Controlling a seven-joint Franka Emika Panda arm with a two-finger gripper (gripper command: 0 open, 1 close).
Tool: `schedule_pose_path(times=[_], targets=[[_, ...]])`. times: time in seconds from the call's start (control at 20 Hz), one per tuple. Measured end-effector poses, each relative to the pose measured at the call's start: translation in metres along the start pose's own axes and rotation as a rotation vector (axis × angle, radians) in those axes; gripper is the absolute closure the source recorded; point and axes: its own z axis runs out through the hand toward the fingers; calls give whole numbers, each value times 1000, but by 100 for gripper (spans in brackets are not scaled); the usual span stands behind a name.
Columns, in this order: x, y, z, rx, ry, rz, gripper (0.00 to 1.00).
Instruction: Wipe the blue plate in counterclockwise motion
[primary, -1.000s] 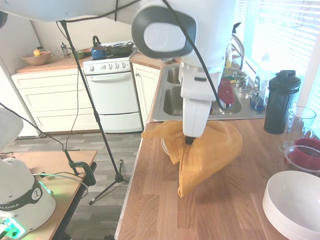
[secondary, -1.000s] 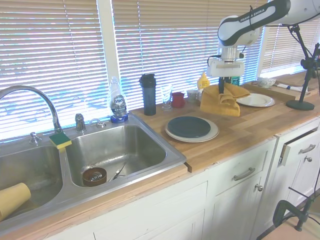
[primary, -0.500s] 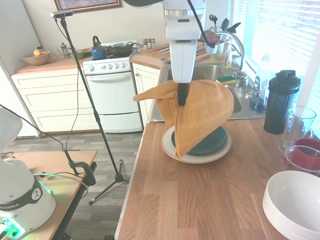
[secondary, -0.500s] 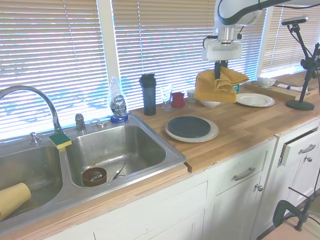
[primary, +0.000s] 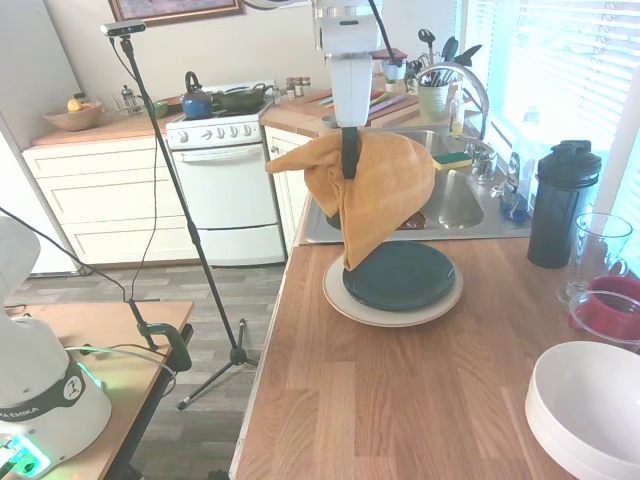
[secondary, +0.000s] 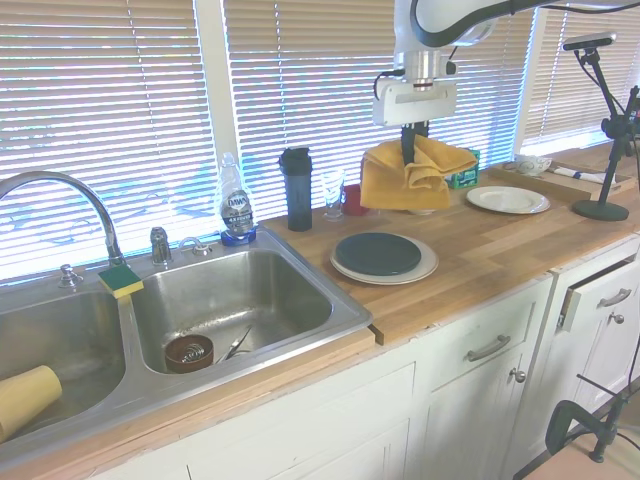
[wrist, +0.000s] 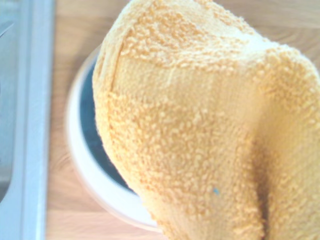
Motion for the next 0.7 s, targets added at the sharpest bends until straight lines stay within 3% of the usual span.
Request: schedule_pose_path(times=[0.7], targets=[[-38, -53, 92, -133, -44, -43, 100]])
